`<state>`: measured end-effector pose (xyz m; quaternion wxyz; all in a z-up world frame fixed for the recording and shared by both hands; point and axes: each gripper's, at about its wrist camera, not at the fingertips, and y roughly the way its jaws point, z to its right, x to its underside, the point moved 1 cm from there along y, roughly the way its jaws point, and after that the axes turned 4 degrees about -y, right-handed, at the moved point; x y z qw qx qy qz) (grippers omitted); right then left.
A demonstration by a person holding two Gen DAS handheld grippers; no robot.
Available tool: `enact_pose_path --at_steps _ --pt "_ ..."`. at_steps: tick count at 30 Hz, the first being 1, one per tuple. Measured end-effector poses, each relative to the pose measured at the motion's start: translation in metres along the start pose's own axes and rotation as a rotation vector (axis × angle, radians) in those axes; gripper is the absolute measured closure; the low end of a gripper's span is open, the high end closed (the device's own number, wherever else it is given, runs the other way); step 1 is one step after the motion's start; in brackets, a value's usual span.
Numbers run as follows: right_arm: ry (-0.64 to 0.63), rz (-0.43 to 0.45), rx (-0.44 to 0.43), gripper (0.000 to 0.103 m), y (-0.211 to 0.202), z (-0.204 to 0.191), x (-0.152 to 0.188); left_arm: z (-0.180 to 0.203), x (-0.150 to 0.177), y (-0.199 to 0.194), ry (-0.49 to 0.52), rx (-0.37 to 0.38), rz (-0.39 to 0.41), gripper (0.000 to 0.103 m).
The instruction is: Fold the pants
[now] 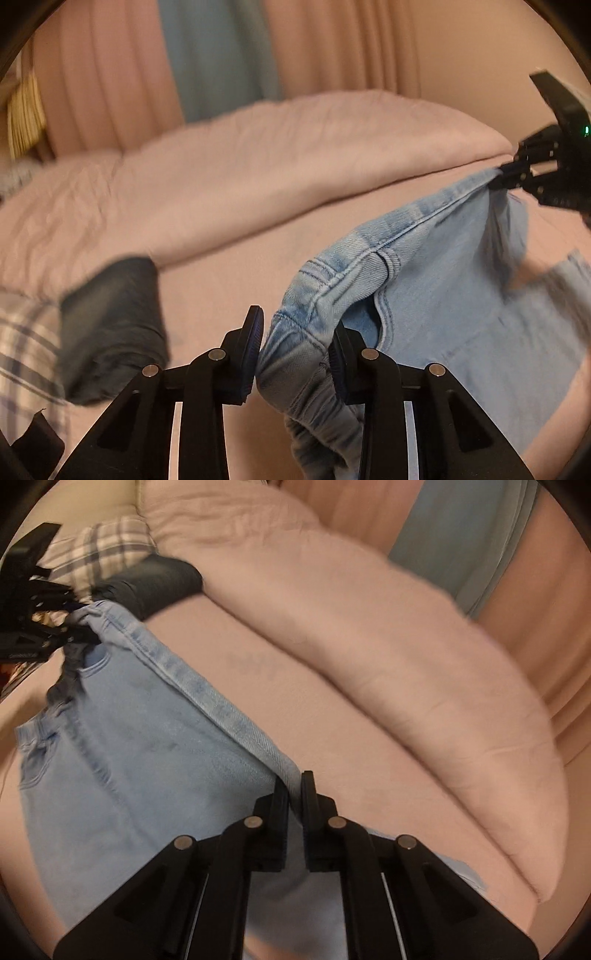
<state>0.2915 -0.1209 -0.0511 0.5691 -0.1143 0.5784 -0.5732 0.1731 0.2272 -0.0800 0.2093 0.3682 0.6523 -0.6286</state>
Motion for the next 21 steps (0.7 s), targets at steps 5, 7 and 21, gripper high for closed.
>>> enact_pose_path --at_steps 5,7,21 --pt "-0.093 0.069 0.099 0.097 -0.083 -0.041 0.035 0.031 0.034 -0.034 0.183 -0.062 0.088 0.070" --pt "-0.144 0.074 0.083 0.097 -0.110 -0.068 0.062 0.033 0.058 -0.044 0.203 -0.018 0.056 0.070" --pt "-0.189 -0.131 -0.027 0.097 -0.059 -0.177 0.122 0.054 0.092 -0.038 0.292 -0.129 0.003 0.068"
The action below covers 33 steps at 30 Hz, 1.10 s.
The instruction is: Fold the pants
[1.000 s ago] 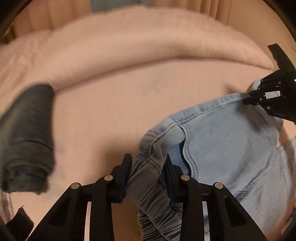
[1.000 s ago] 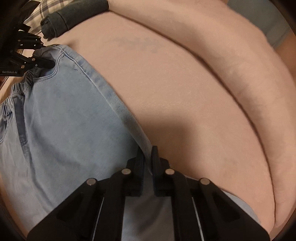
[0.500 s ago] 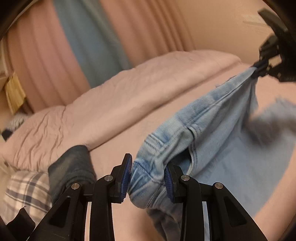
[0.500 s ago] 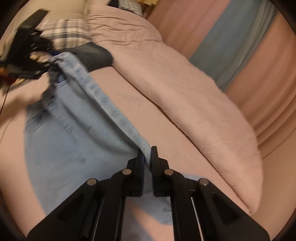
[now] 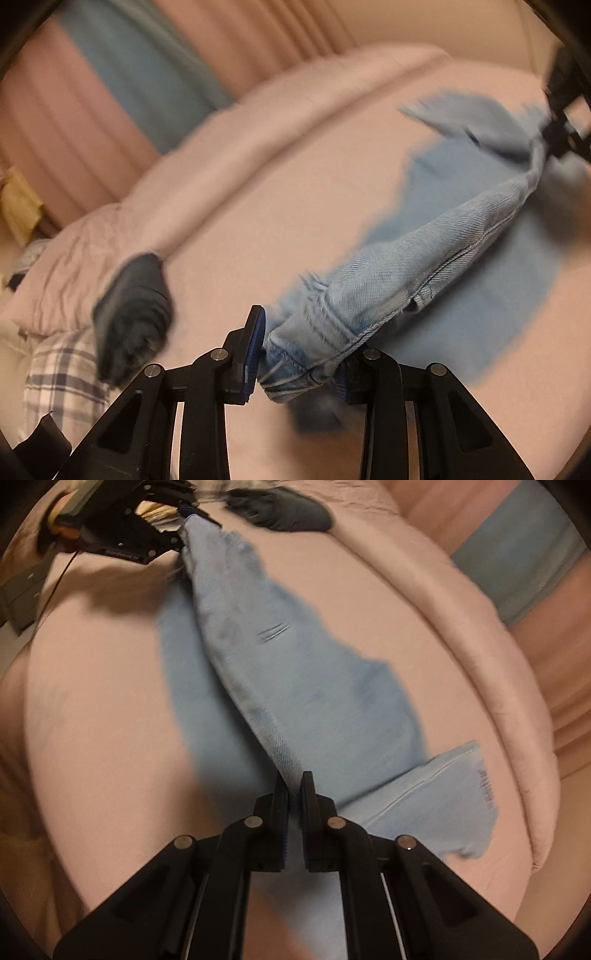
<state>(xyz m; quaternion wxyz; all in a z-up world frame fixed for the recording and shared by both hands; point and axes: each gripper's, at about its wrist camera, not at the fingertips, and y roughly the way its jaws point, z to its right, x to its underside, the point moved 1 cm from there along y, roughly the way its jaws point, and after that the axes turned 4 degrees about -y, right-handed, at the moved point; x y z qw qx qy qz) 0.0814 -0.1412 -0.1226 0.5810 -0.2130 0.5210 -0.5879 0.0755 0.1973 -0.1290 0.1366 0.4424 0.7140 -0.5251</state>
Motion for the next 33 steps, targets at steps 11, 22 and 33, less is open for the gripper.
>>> enact_pose_path --at_steps 11,22,33 --pt "-0.094 -0.052 -0.063 0.095 0.022 -0.046 0.014 0.041 0.082 0.014 0.233 0.064 -0.076 0.055" --pt "-0.163 -0.096 0.027 0.091 0.035 -0.068 0.016 0.005 0.081 -0.024 0.067 0.074 -0.048 0.030" --pt "-0.030 -0.020 -0.022 0.071 0.015 -0.063 0.014 0.006 0.041 -0.062 -0.268 0.182 0.084 0.026"
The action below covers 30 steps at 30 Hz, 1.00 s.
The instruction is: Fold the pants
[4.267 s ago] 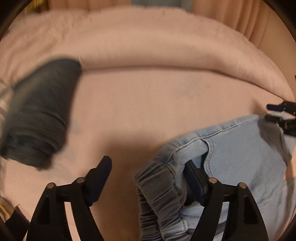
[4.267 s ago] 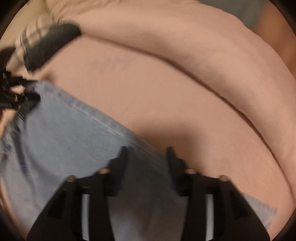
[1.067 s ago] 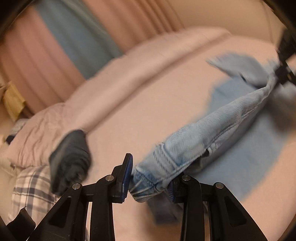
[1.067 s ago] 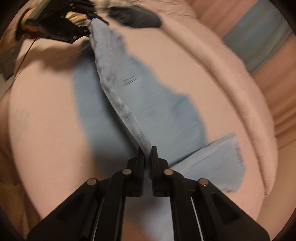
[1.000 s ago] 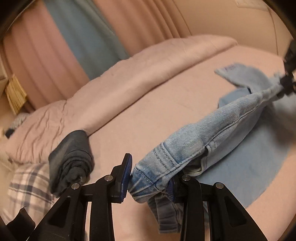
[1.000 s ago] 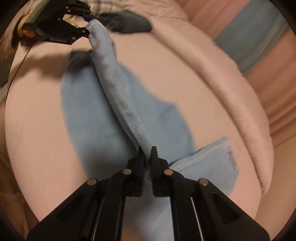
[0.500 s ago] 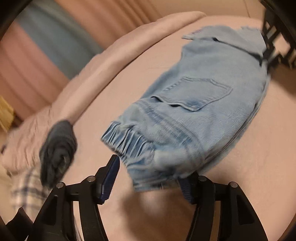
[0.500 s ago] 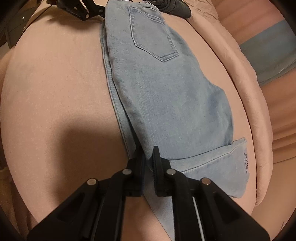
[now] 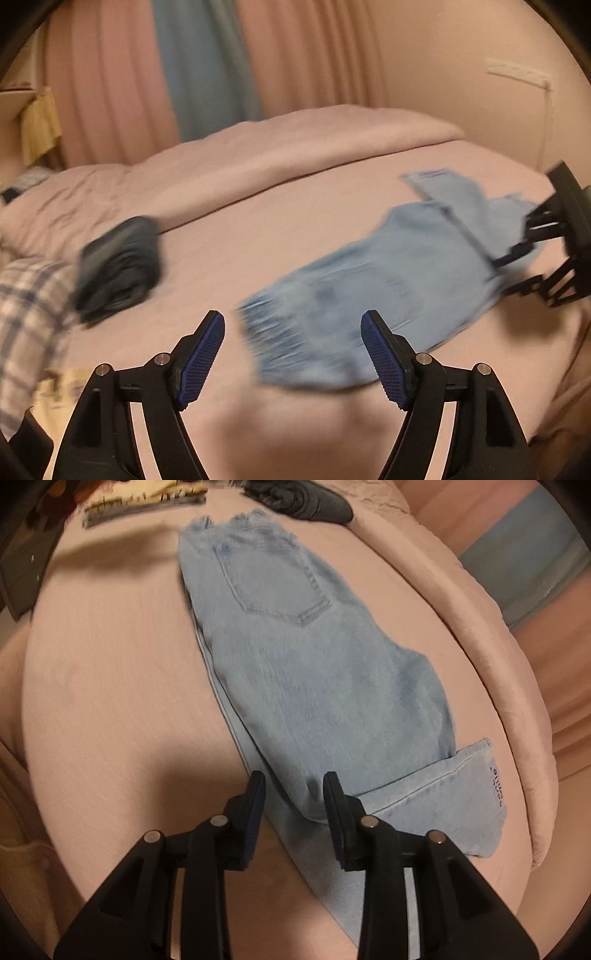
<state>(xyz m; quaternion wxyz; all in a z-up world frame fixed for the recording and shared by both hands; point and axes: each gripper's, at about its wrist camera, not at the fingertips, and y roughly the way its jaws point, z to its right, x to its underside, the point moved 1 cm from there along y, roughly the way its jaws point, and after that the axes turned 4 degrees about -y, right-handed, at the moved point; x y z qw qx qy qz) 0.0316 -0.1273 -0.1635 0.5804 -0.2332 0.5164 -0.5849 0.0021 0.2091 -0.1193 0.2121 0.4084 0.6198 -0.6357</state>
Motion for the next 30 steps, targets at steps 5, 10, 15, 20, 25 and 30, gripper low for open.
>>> enact_pose_path --at_steps 5,10,15,20,25,30 --pt "0.160 0.083 -0.070 0.071 -0.008 0.016 -0.003 0.050 0.010 0.075 0.065 -0.031 -0.183 0.026" --pt "0.396 0.011 -0.219 0.070 0.042 0.035 0.019 0.046 0.019 0.108 -0.026 -0.023 -0.285 0.021" --pt "0.539 0.084 -0.308 0.068 0.023 0.057 0.030 0.059 -0.003 0.090 -0.057 0.010 -0.284 0.021" --pt "0.741 0.196 -0.284 0.045 -0.006 0.112 0.066 0.112 -0.039 0.093 -0.080 0.232 -0.234 0.021" --pt "0.890 0.141 -0.141 0.045 -0.003 0.196 0.090 0.171 -0.074 0.144 -0.101 0.412 -0.271 0.021" --pt "0.919 0.085 -0.093 0.046 0.019 0.266 0.086 0.203 -0.094 0.204 -0.166 0.475 -0.357 0.021"
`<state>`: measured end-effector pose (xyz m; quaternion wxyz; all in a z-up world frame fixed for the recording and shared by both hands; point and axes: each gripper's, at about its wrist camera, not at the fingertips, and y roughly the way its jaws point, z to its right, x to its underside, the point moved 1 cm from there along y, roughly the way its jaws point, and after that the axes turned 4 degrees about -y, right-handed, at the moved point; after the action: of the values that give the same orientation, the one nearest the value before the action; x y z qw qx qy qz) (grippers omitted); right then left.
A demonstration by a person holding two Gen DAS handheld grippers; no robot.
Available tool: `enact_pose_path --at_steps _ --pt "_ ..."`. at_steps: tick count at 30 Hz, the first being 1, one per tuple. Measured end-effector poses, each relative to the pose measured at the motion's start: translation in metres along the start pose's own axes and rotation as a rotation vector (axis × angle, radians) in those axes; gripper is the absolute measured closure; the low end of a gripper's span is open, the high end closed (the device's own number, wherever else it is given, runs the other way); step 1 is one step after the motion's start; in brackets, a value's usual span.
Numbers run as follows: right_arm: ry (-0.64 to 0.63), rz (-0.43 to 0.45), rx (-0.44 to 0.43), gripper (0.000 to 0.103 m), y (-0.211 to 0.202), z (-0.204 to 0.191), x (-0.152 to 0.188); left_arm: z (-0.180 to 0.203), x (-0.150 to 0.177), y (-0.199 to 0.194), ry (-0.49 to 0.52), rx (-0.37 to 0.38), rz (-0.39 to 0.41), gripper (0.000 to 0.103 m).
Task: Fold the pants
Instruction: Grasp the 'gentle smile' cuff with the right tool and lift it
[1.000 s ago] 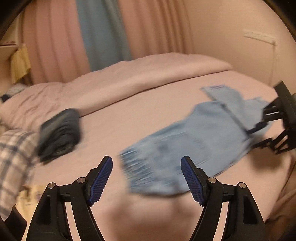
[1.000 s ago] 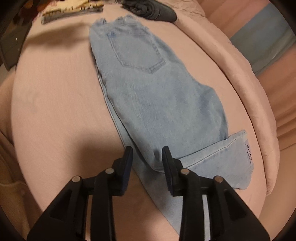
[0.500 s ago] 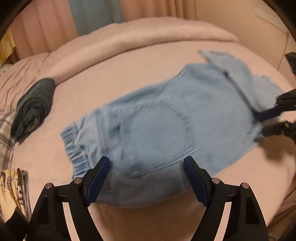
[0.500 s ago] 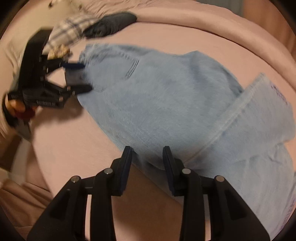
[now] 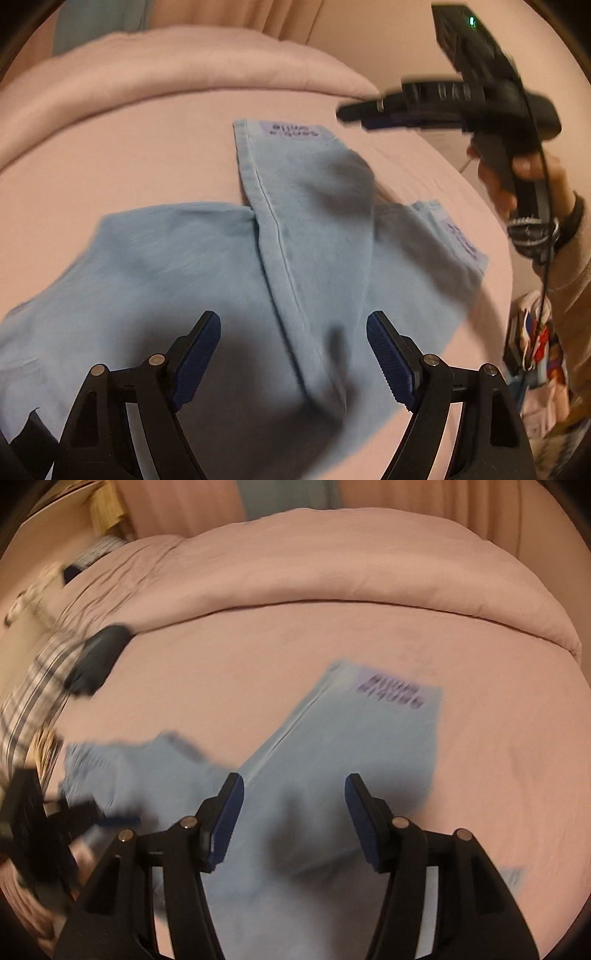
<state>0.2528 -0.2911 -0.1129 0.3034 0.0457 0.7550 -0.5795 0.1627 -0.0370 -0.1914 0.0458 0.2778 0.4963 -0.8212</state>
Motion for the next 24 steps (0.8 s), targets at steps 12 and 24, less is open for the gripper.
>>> enact_pose_path --at_steps 12,24 --pt "0.077 -0.190 0.047 0.047 0.099 0.008 -0.083 -0.012 -0.004 0.015 -0.077 0.086 0.002 0.062" --pt "0.057 -0.313 0.318 0.084 0.165 -0.022 -0.107 0.002 -0.003 0.027 -0.032 0.145 -0.027 0.088"
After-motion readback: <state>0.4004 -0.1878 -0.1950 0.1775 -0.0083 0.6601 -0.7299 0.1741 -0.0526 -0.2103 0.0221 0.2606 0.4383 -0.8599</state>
